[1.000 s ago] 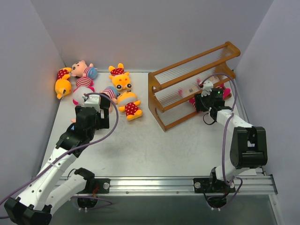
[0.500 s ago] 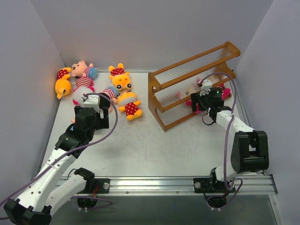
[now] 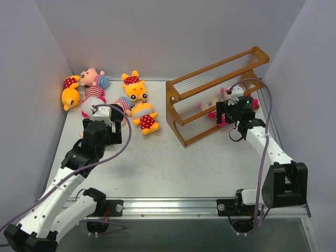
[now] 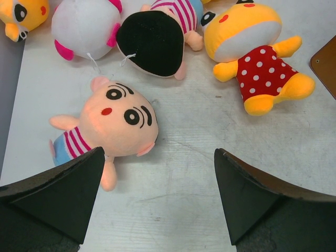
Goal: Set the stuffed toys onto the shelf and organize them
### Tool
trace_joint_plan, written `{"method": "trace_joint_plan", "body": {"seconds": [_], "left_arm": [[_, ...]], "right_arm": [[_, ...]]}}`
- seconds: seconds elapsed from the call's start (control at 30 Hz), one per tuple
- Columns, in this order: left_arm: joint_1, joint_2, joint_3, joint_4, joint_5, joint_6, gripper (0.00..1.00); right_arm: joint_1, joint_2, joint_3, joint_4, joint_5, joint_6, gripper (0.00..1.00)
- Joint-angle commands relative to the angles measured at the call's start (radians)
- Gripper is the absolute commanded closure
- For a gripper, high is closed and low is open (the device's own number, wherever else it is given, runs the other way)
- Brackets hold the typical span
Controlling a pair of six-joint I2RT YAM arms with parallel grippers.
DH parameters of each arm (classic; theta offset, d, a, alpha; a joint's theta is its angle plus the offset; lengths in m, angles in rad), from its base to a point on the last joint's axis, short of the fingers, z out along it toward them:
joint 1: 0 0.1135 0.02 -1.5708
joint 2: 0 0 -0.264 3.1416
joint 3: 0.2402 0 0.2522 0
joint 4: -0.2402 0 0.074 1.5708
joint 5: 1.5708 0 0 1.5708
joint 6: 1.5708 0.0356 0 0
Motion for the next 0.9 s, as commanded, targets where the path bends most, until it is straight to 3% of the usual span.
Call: {"method": "trace_joint_plan", "body": {"seconds": [0.0, 0.23, 0.43, 0.6, 0.87], "left_arm": [[0.000, -0.010, 0.009, 0.041, -0.002, 0.006, 0.06], [0.006, 0.009, 0.013, 0.039, 0.002, -0.003, 0.06], [0.020, 0.041, 0.016, 0.033, 0.021, -0.021, 0.06], [0.043, 0.103, 0.042, 0.015, 0.074, -0.064, 0.06], [0.215, 0.222, 0.150, -0.010, 0.148, -0.147, 0.06]], "right_arm": [[0.003, -0.092, 0.085, -0.086, 0.098, 0.068, 0.20], [0.001, -0.202, 0.201, -0.265, 0.175, 0.122, 0.11], [0.000, -0.313, 0.269, -0.298, 0.256, 0.186, 0.01], [0.001, -0.397, 0.286, -0.285, 0.257, 0.228, 0.00], [0.003, -0.509, 0.245, -0.256, 0.188, 0.234, 0.00]]}}
